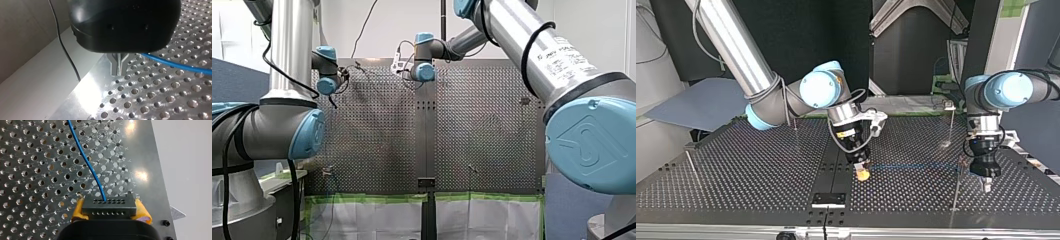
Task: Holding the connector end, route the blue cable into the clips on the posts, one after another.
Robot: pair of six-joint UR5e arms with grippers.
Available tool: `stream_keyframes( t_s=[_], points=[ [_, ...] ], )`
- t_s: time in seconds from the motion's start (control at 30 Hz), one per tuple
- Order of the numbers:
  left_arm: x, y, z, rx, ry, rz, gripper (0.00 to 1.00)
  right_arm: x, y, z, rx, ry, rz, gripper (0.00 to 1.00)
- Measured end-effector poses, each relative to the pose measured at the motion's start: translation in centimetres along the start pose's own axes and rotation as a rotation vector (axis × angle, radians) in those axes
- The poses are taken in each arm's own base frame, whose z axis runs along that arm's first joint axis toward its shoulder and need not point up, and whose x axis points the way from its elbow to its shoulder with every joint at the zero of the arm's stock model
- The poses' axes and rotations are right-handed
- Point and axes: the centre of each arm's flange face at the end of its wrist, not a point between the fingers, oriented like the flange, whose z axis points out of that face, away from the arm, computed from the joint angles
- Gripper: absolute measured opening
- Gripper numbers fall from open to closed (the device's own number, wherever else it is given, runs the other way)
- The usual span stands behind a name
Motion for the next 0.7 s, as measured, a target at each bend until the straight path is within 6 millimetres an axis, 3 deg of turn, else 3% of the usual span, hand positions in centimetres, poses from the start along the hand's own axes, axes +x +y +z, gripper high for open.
stream_keyframes(
  t_s=[0.7],
  points=[
    [0.1, -0.5, 0.6, 0.056, -0.026, -0.074, 0.0, 0.1, 1.6, 0.4, -0.023, 0.006, 0.006, 0.0]
  ],
)
